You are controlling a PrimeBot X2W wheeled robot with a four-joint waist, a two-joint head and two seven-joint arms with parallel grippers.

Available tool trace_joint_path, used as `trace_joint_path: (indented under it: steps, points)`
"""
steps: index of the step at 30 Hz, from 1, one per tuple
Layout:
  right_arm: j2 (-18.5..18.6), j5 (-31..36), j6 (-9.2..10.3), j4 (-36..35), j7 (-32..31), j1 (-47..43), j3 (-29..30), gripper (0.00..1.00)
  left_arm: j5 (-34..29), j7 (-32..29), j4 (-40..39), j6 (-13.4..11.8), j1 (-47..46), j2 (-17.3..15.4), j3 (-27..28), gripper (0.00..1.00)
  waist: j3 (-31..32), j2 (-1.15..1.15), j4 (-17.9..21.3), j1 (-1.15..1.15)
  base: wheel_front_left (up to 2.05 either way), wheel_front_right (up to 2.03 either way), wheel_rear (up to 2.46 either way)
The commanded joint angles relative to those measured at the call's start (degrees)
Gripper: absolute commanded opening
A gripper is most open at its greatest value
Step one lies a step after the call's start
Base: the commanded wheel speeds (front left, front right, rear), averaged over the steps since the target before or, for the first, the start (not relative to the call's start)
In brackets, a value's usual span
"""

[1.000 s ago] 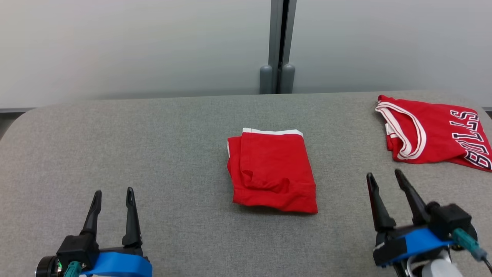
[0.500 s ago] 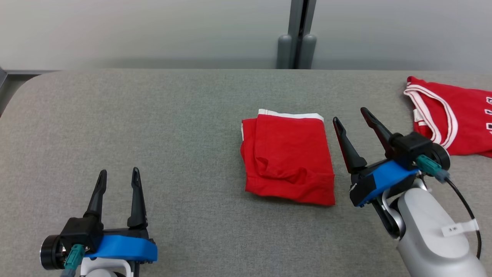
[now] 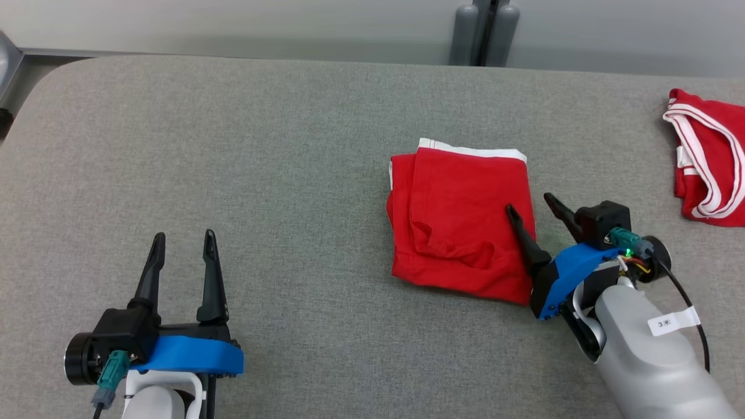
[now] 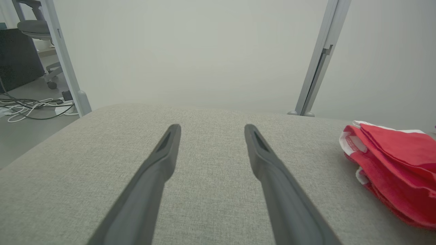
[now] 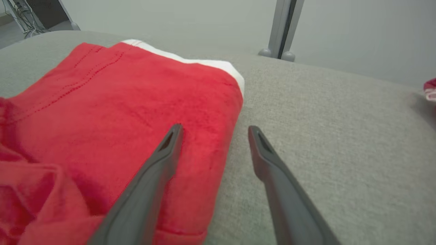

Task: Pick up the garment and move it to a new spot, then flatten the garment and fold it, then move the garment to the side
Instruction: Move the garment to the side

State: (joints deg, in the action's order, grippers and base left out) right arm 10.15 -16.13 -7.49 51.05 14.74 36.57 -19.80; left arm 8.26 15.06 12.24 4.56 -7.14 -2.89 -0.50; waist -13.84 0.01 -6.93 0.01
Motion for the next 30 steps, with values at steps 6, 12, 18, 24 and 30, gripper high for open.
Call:
trace_joint_path:
  steps: [6, 12, 18, 24, 30]
  points:
    - [-1.51, -2.24, -0.01, 5.97, 0.39, 1.63, -1.71, 1.00, 0.06, 0.13, -0.23, -0.28, -1.62, 0.00, -0.19, 1.00, -1.18, -0.01, -0.25, -0.01, 0.00, 0.00, 0.00]
    - [-3.00, -5.29, -0.02, 10.22, 0.27, 1.74, -4.38, 1.00, 0.11, 0.13, 0.21, -0.13, -2.20, 0.00, -0.64, 1.00, -1.48, -0.01, -0.41, -0.01, 0.00, 0.00, 0.00]
    - [-2.62, -9.13, 0.00, 11.68, 0.12, 3.38, -6.67, 0.00, 0.55, 0.13, 0.49, -0.51, -2.39, 0.00, -1.11, 1.00, -1.49, -0.01, -0.41, -0.01, 0.00, 0.00, 0.00]
    - [1.38, -8.05, 0.01, 8.50, 0.39, 6.56, -8.96, 0.00, 0.88, 0.13, -0.41, -0.32, -3.05, 0.01, -1.19, 1.00, -1.95, -0.01, 0.02, -0.01, 0.00, 0.00, 0.00]
    - [5.51, -6.26, 0.00, 4.81, 0.39, 10.88, -12.46, 0.00, 0.54, 0.13, -2.91, 0.00, -4.19, 0.01, -1.22, 1.00, -4.24, -0.01, 2.25, -0.01, 0.00, 0.00, 0.00]
